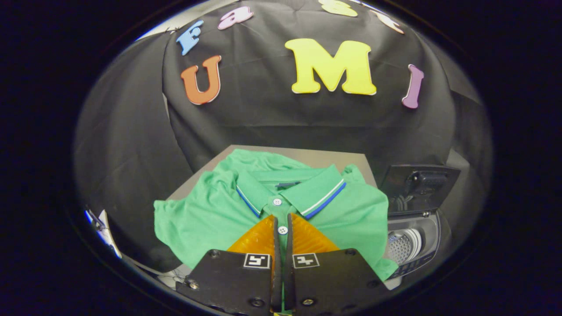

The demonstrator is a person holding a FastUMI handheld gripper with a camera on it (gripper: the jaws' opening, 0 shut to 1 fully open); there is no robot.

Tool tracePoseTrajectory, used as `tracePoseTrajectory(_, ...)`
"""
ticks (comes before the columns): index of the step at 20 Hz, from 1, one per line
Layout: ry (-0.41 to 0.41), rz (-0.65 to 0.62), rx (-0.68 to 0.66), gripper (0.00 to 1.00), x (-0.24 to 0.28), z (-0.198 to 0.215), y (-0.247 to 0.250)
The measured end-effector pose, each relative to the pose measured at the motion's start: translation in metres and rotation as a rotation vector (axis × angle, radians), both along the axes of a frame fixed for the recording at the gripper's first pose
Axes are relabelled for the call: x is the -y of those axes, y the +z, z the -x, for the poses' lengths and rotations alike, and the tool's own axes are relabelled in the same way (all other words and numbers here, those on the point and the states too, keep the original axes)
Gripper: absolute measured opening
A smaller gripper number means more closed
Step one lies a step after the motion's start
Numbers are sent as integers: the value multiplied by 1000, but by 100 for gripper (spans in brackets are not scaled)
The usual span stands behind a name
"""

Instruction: Put the clothes into the washing machine and then close the washing machine lid.

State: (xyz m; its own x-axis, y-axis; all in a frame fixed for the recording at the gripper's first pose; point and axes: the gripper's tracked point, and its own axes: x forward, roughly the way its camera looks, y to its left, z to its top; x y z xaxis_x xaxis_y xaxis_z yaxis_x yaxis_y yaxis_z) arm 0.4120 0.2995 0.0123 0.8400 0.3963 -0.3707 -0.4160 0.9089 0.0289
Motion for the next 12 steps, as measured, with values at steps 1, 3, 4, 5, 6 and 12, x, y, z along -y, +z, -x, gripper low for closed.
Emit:
tracePoseTrajectory(1, 5, -20, 15, 6, 6, 11, 9)
tracePoseTrajectory(3, 9, -45, 52, 6, 19, 29, 23)
tracePoseTrajectory(4, 11, -57, 74, 6, 27, 40, 32)
tracePoseTrajectory(5, 11, -68, 97, 6, 36, 50, 41)
tracePoseTrajectory(6, 13, -77, 116, 6, 44, 59, 47)
tracePoseTrajectory(12, -24, -161, 223, 6, 112, 128, 91)
